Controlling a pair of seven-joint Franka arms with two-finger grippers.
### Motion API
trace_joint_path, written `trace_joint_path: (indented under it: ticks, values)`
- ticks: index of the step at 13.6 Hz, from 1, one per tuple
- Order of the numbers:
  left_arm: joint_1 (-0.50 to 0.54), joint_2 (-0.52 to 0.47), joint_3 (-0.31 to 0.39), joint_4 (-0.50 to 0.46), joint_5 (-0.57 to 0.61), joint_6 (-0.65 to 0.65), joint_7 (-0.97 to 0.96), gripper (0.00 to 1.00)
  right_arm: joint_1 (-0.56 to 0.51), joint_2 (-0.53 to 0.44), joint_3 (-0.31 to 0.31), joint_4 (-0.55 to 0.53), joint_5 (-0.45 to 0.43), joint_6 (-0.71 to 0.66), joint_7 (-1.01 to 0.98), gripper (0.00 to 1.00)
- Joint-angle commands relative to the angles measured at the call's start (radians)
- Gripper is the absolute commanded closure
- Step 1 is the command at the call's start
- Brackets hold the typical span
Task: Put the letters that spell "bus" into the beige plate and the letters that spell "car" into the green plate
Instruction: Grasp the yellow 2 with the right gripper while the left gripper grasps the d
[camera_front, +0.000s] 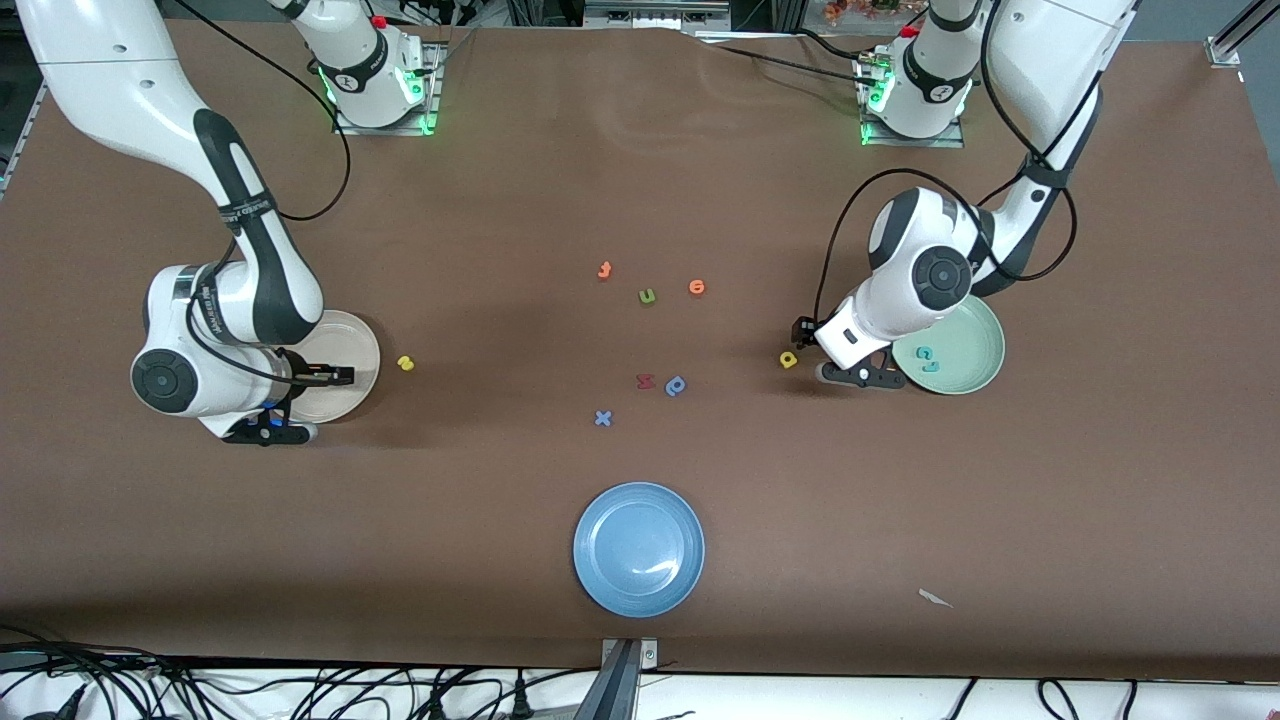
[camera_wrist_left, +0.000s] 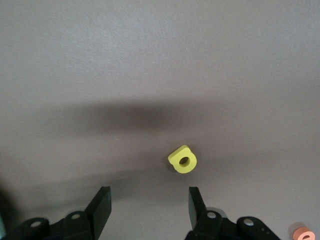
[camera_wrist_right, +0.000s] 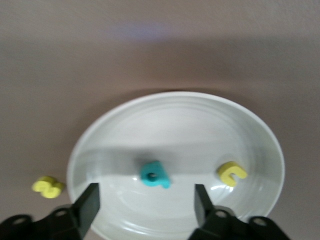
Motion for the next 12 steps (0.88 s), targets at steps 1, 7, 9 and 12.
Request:
trace_joint_path:
  ticks: [1, 7, 9, 12]
  values:
    - [-0.041, 0.077, 0.006, 0.055, -0.020, 0.072, -0.033, 0.29, 0.040, -0.038, 0.050, -0.003, 0.001, -0.011, 0.157, 0.01]
    - [-0.076, 0.131, 0.007, 0.055, 0.012, 0.140, -0.047, 0.29, 0.071, -0.027, 0.092, -0.051, 0.009, 0.066, 0.314, 0.19]
    - [-0.076, 0.139, 0.009, 0.055, 0.067, 0.143, -0.049, 0.33, 0.071, -0.030, 0.109, -0.091, 0.009, 0.109, 0.337, 0.23]
    - [-0.076, 0.141, 0.010, 0.054, 0.101, 0.142, -0.049, 0.63, 0.071, -0.038, 0.113, -0.142, 0.007, 0.164, 0.346, 0.28]
